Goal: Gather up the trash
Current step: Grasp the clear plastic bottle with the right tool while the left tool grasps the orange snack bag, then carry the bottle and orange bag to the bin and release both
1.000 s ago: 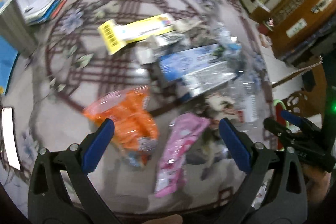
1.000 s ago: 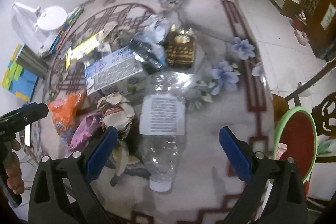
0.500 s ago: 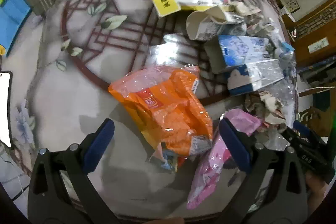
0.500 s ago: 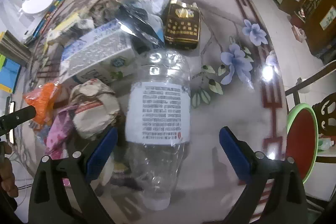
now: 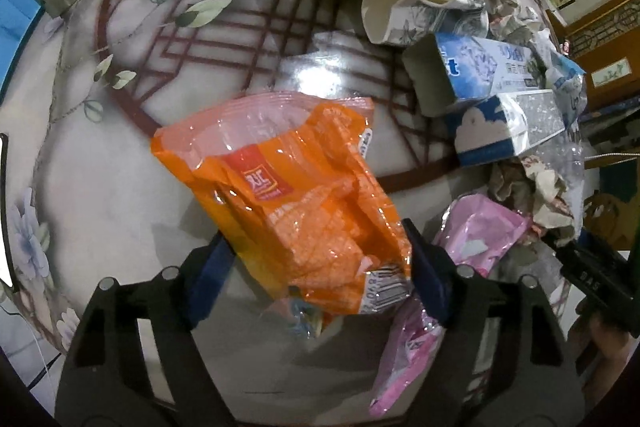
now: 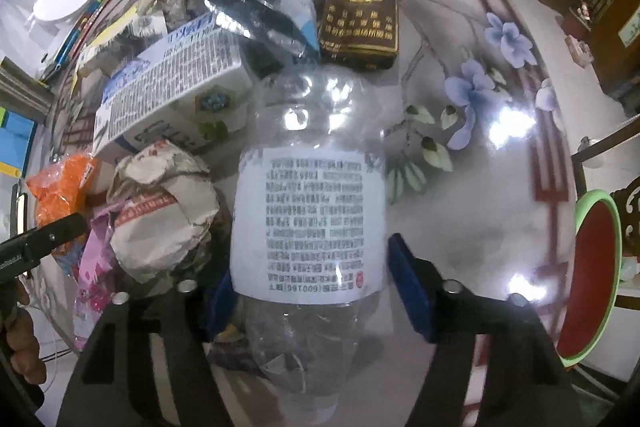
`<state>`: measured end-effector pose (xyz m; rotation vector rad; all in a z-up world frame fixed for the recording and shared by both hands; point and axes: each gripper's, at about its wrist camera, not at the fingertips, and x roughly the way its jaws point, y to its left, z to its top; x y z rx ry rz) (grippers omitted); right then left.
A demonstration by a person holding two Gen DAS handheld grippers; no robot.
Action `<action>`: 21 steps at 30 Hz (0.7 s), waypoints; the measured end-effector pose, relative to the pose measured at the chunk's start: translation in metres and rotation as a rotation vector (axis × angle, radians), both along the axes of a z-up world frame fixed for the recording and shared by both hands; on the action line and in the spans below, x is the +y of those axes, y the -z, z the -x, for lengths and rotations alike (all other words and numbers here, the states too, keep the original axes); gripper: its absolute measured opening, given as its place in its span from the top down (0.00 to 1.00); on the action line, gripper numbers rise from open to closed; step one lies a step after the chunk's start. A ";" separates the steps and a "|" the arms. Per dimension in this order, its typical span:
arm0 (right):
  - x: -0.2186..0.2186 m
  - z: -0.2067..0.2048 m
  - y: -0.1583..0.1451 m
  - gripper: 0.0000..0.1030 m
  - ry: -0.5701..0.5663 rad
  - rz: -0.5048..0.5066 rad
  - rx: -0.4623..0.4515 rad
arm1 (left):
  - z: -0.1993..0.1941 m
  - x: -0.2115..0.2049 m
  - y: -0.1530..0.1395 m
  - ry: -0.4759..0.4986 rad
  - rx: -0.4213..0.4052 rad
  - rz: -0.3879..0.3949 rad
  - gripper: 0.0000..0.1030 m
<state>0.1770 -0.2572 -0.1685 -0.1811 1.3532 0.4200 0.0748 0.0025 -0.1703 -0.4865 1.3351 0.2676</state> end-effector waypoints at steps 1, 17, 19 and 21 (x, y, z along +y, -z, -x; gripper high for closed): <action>0.000 0.001 0.000 0.44 -0.001 0.002 -0.005 | 0.001 0.001 -0.001 0.002 -0.004 0.002 0.27; -0.005 0.004 -0.039 0.45 0.015 -0.082 -0.043 | 0.003 0.002 -0.047 0.048 -0.088 -0.095 0.30; -0.005 0.006 -0.046 0.45 0.013 -0.091 -0.057 | 0.003 -0.002 -0.053 0.054 -0.101 -0.105 0.30; -0.005 0.010 -0.055 0.45 0.009 -0.099 -0.075 | 0.003 -0.006 -0.060 0.056 -0.119 -0.107 0.30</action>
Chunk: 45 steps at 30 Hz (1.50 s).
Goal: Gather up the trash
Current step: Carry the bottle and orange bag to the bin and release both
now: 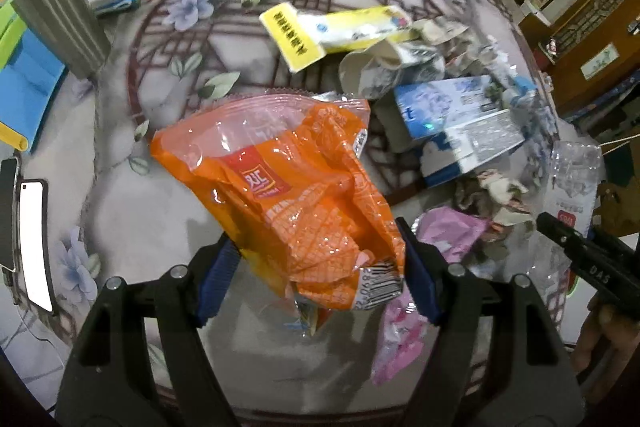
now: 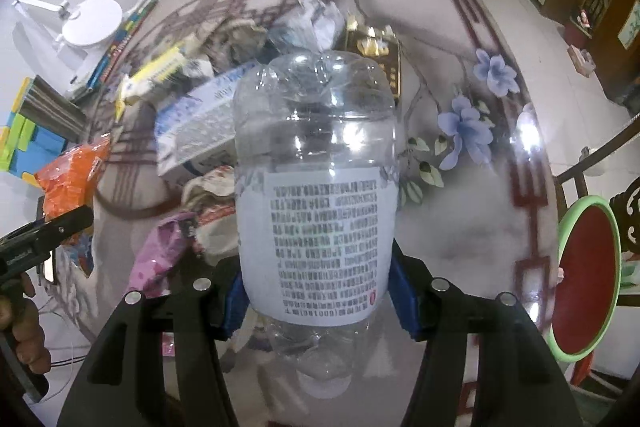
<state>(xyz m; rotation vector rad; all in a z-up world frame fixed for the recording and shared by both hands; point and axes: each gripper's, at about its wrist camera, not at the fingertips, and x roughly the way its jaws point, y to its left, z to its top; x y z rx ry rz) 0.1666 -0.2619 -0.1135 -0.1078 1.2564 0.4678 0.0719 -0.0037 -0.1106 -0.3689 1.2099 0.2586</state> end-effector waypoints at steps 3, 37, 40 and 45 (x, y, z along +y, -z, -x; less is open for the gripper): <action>-0.002 0.007 -0.007 0.45 0.005 -0.012 -0.017 | 0.000 -0.006 -0.013 0.009 -0.040 -0.012 0.30; -0.119 0.026 -0.074 0.45 0.268 -0.083 -0.200 | -0.059 -0.154 -0.072 0.363 -0.235 -0.013 0.30; -0.137 0.025 -0.077 0.45 0.299 -0.080 -0.209 | -0.066 -0.172 -0.073 0.401 -0.243 -0.002 0.30; -0.169 0.027 -0.079 0.45 0.353 -0.068 -0.231 | -0.077 -0.209 -0.076 0.470 -0.262 0.009 0.30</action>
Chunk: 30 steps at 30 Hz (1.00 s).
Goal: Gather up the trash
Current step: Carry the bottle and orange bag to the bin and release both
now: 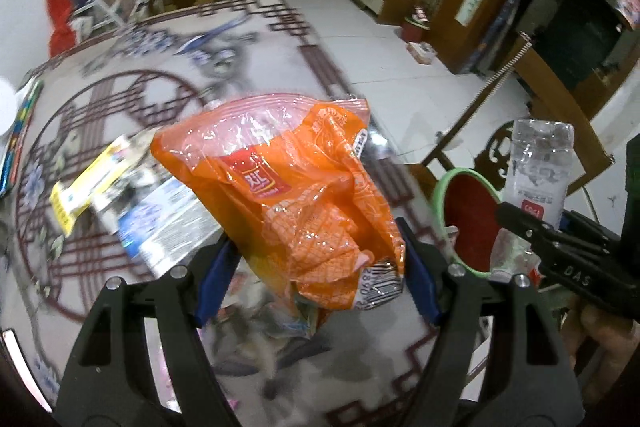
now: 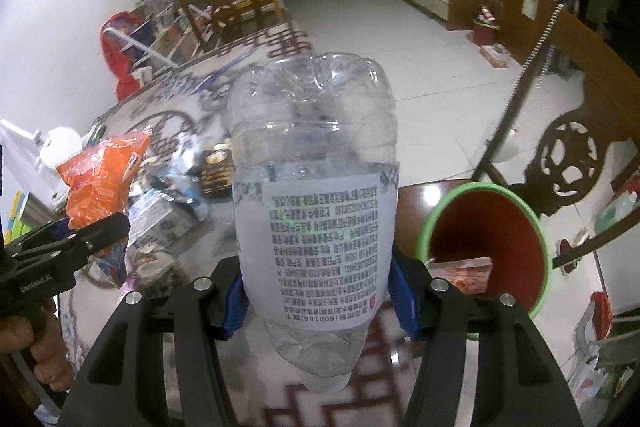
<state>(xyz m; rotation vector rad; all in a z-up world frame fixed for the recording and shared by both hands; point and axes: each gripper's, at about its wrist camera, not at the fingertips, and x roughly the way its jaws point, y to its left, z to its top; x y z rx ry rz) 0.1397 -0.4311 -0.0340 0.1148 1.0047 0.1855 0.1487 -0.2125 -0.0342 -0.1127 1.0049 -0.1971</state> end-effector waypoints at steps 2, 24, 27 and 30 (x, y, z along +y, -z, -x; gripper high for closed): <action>-0.014 0.001 0.000 0.45 0.022 0.003 -0.006 | -0.006 -0.020 -0.001 0.037 -0.005 0.002 0.30; -0.187 0.001 0.020 0.45 0.225 -0.032 0.049 | -0.049 -0.212 0.023 0.331 0.071 0.090 0.30; -0.200 0.000 0.024 0.45 0.237 -0.042 0.064 | -0.050 -0.231 0.031 0.366 0.091 0.084 0.30; -0.211 -0.002 0.025 0.45 0.242 -0.055 0.076 | -0.053 -0.249 0.040 0.398 0.107 0.074 0.30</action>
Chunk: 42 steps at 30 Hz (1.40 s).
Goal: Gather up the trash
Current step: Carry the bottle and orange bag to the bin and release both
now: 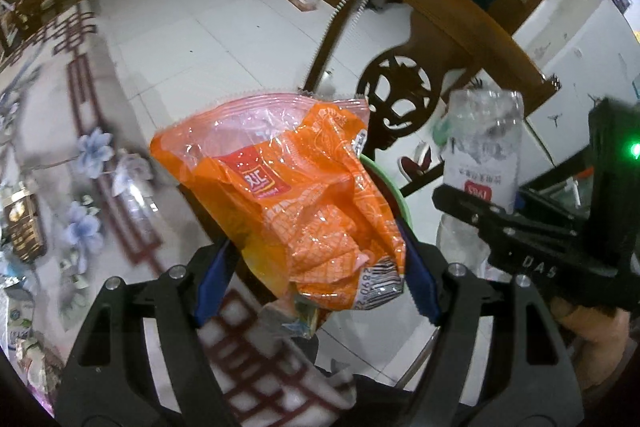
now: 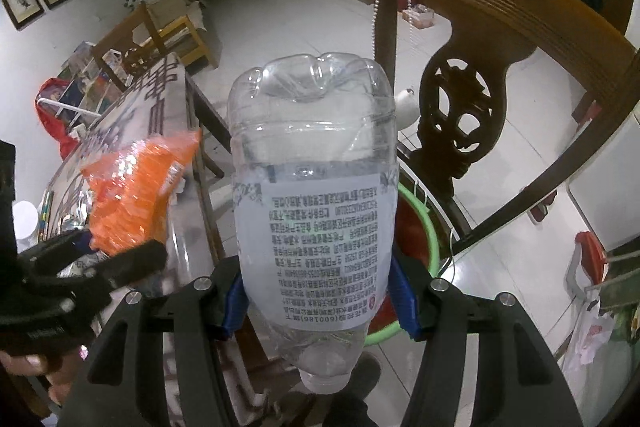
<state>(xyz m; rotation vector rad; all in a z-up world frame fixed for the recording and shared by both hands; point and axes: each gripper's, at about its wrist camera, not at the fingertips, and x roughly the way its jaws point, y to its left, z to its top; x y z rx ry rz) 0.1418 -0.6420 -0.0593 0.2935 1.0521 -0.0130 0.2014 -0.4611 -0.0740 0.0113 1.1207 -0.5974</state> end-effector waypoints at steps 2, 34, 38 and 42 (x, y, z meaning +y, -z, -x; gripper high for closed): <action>-0.005 -0.003 0.001 0.45 0.000 -0.009 0.005 | 0.000 -0.008 0.005 0.019 0.004 -0.011 0.29; -0.001 -0.035 -0.010 0.12 -0.071 -0.026 -0.037 | 0.015 0.023 0.016 -0.024 0.017 -0.064 0.05; 0.020 -0.034 -0.017 0.10 -0.099 -0.015 -0.050 | 0.022 0.049 0.005 -0.079 -0.016 -0.058 0.05; 0.053 -0.031 -0.025 0.08 -0.142 0.013 -0.076 | 0.033 0.085 -0.012 -0.167 -0.071 -0.051 0.05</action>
